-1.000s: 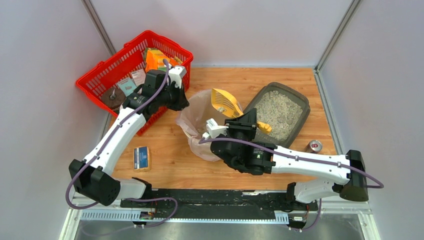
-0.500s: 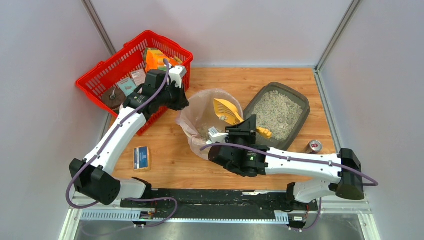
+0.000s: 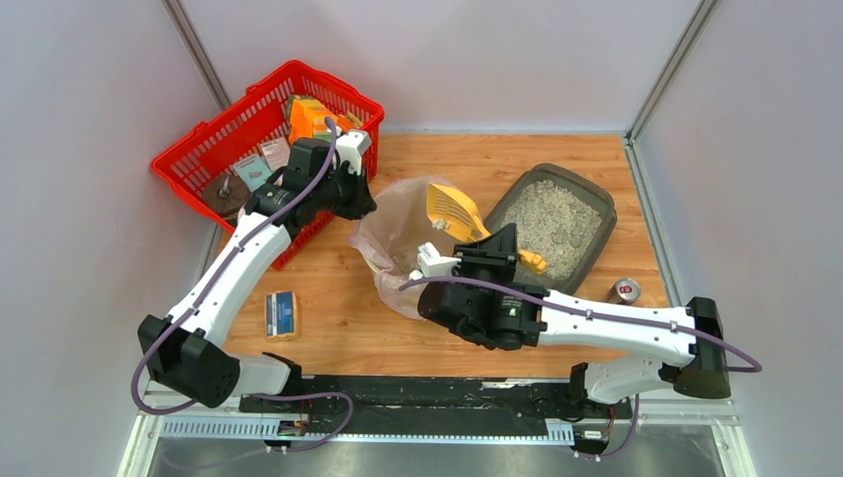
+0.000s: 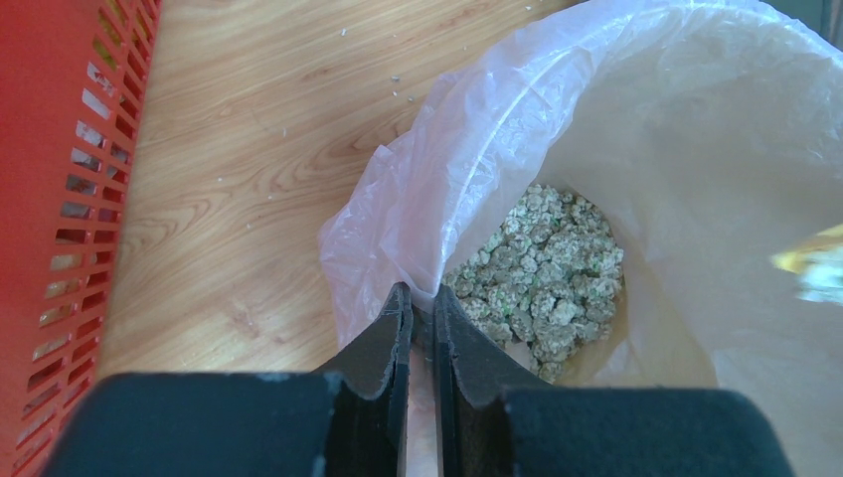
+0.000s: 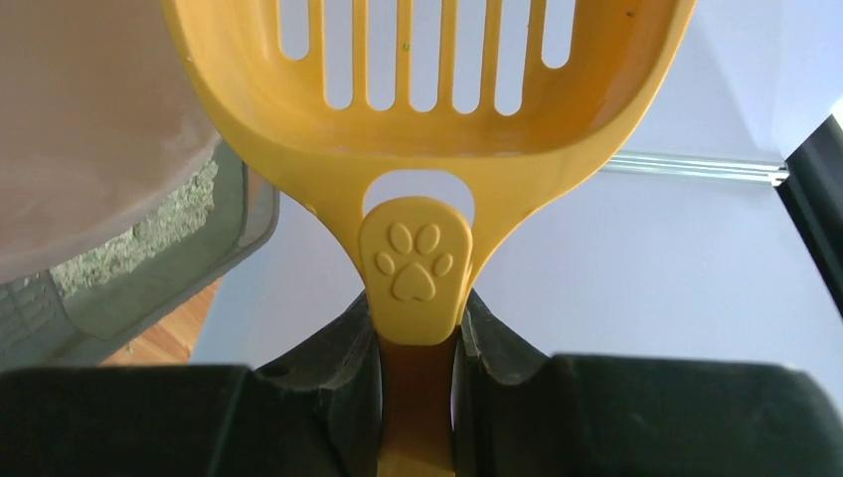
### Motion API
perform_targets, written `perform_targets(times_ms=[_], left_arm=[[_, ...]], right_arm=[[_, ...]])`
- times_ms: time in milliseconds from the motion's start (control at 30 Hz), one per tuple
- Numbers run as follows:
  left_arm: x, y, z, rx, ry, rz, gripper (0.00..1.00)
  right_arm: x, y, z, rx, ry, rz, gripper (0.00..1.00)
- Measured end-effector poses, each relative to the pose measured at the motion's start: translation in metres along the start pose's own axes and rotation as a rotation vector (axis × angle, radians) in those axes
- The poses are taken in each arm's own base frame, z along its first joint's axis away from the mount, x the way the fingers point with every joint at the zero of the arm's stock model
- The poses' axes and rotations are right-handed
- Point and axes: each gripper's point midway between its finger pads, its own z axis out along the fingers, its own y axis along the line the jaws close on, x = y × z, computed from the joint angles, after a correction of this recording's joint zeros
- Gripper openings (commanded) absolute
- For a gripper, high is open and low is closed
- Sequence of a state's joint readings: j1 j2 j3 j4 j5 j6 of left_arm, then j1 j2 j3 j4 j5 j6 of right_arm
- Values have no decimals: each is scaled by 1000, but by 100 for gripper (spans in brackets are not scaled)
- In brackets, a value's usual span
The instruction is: Clean the litter box
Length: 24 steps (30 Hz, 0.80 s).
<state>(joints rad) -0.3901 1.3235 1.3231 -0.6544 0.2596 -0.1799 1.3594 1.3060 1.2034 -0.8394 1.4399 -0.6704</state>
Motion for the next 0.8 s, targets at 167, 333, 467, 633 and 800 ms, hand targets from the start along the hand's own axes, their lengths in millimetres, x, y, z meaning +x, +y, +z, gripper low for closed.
perform_targets(times_ms=[167,333,467,633,800], left_arm=[[0,0,0,0,1,1,0],[0,0,0,0,0,0,0],[0,0,0,0,0,0,0],[0,0,0,0,1,0,0],[0,0,0,0,1,0,0]], right_arm=[[5,41,3,14,35,-120,0],[3,36,2,18,37,-123,0],[-3,13,0,-7,20,-56,0],[1,-13,-3,-3,8,65,0],[6,-12,-3,-11,7,81,0]])
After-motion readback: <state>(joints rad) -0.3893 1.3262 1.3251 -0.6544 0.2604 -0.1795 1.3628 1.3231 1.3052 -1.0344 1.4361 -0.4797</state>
